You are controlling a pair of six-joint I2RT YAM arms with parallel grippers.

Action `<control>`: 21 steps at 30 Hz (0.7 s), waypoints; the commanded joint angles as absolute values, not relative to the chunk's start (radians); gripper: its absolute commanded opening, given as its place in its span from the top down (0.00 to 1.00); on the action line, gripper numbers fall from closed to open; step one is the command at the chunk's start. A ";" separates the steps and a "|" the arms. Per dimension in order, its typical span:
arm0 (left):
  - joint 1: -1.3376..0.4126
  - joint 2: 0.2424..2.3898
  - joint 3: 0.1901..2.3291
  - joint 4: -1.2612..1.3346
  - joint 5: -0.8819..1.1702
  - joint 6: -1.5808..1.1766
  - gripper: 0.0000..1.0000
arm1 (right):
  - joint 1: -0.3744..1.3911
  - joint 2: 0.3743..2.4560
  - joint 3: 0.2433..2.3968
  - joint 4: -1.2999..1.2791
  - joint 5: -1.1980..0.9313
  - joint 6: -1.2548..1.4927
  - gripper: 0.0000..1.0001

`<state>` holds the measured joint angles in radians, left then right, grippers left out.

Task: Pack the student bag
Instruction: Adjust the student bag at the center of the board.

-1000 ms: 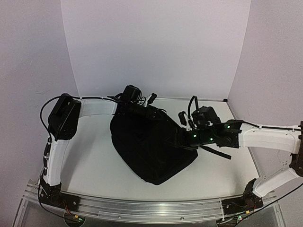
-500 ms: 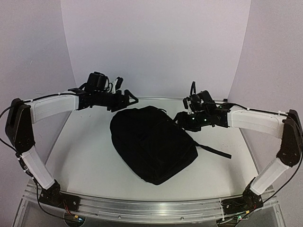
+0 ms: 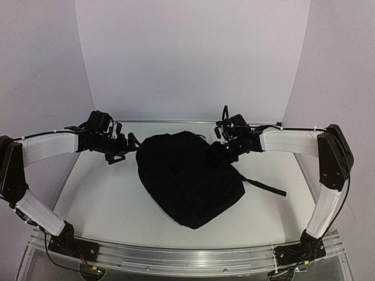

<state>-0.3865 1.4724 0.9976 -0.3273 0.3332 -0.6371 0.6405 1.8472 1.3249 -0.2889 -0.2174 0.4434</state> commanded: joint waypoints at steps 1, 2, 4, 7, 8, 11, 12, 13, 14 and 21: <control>-0.365 1.450 0.968 -0.315 0.339 -0.659 0.00 | 0.631 1.872 1.367 -0.268 -0.207 0.422 0.57; -0.365 1.455 0.964 -0.304 0.348 -0.661 0.00 | 0.629 1.874 1.365 -0.265 -0.208 0.421 0.57; -0.365 1.465 0.959 -0.286 0.359 -0.666 0.00 | 0.621 1.881 1.360 -0.257 -0.218 0.418 0.59; -0.365 1.481 0.955 -0.261 0.378 -0.669 0.01 | 0.607 1.893 1.351 -0.234 -0.250 0.417 0.62; -0.365 1.489 0.955 -0.255 0.385 -0.669 0.04 | 0.605 1.896 1.348 -0.225 -0.261 0.415 0.64; -0.365 1.511 0.953 -0.239 0.400 -0.676 0.13 | 0.596 1.909 1.344 -0.204 -0.284 0.410 0.68; -0.365 1.518 0.951 -0.232 0.405 -0.680 0.15 | 0.593 1.914 1.344 -0.201 -0.291 0.410 0.69; -0.365 1.524 0.948 -0.220 0.413 -0.686 0.16 | 0.589 1.921 1.343 -0.198 -0.298 0.410 0.71; -0.365 1.533 0.945 -0.208 0.419 -0.693 0.17 | 0.587 1.926 1.343 -0.194 -0.303 0.409 0.73; -0.365 1.610 0.950 -0.129 0.487 -0.720 0.34 | 0.581 1.925 1.339 -0.171 -0.353 0.412 0.95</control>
